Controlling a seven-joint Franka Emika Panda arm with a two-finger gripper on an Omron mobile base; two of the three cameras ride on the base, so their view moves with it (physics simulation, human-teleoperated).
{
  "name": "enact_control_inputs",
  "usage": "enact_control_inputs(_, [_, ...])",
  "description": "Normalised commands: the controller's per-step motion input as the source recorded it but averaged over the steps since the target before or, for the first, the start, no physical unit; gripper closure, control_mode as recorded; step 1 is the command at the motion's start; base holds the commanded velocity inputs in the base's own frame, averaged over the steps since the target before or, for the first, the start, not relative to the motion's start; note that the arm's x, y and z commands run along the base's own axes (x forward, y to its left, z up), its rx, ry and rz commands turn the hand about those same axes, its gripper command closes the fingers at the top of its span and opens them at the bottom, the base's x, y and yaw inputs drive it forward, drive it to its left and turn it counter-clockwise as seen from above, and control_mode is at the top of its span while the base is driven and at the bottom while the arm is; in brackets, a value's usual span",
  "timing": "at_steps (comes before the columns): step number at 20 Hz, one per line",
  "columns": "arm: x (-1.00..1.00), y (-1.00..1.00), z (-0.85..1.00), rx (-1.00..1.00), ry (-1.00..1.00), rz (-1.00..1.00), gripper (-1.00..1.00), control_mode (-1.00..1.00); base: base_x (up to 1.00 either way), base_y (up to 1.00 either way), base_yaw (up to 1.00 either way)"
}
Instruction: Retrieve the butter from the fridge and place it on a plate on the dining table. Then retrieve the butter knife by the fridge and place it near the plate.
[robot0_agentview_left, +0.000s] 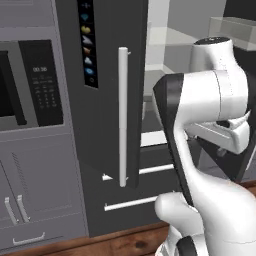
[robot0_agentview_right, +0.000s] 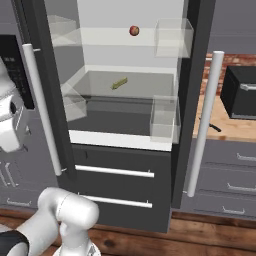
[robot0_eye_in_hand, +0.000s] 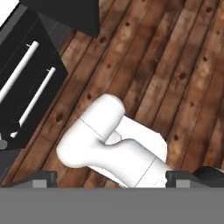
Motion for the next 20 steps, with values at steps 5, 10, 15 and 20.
enact_control_inputs(5, [0.49,-0.78,0.0,0.65,0.0,0.17,-1.0,-1.0,0.0,0.0,0.0])
enact_control_inputs(10, [0.92,-0.16,-0.21,0.39,0.0,0.14,-1.0,-1.0,0.0,0.0,0.0])
enact_control_inputs(15, [0.97,0.07,-0.33,0.33,0.0,0.21,-1.0,-1.0,0.0,0.0,0.0])
enact_control_inputs(20, [0.73,0.02,-0.32,0.1,-0.02,0.12,-1.0,-1.0,0.0,0.0,0.0])
